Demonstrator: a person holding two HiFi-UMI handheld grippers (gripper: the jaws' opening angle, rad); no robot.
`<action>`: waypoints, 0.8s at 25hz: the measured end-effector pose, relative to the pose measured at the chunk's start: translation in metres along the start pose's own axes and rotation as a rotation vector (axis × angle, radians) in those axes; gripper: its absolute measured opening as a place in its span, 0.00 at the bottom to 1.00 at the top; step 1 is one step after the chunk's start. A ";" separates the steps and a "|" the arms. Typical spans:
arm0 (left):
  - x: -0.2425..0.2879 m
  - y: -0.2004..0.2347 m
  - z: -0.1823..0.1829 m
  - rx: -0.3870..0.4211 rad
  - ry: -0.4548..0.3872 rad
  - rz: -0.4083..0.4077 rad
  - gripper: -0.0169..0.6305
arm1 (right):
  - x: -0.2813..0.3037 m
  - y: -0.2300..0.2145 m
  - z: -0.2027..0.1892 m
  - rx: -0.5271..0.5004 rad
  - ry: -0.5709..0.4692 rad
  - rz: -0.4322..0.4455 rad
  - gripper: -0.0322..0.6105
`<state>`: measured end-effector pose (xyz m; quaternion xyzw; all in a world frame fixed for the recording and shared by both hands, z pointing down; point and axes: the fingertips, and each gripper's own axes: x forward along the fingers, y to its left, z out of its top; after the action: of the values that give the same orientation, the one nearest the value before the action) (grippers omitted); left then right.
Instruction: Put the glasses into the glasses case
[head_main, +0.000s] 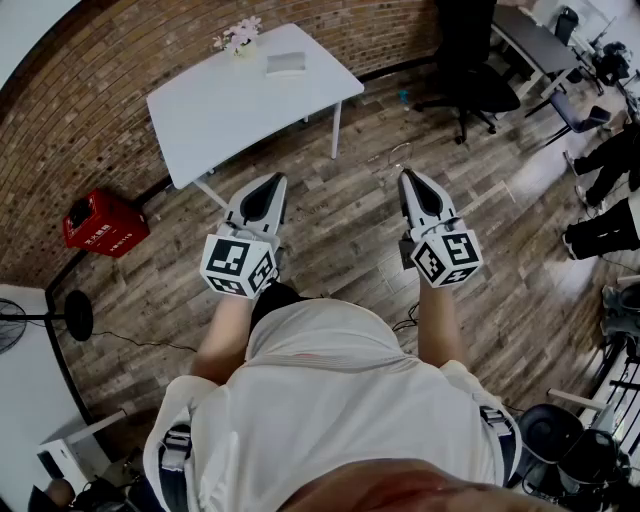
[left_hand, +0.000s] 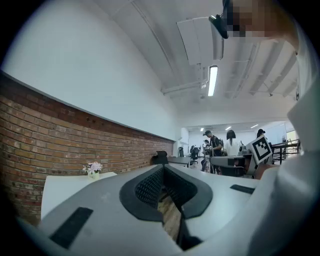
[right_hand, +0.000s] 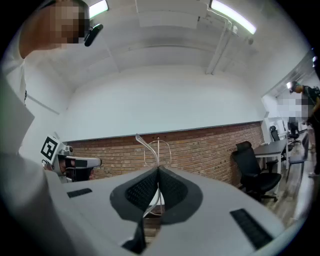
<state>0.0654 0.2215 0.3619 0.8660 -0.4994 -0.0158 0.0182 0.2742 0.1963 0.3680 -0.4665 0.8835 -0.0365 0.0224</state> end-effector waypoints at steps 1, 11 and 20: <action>-0.001 0.001 -0.001 0.002 0.001 -0.003 0.05 | 0.001 0.001 -0.001 0.001 -0.002 -0.003 0.14; -0.005 0.003 -0.003 0.003 0.010 0.001 0.05 | 0.003 0.006 -0.004 0.010 -0.008 -0.002 0.14; 0.003 -0.003 -0.005 0.004 0.018 -0.012 0.05 | -0.003 -0.002 -0.006 0.016 -0.008 -0.021 0.14</action>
<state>0.0694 0.2208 0.3669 0.8691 -0.4942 -0.0072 0.0208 0.2773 0.1978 0.3739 -0.4758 0.8780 -0.0417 0.0294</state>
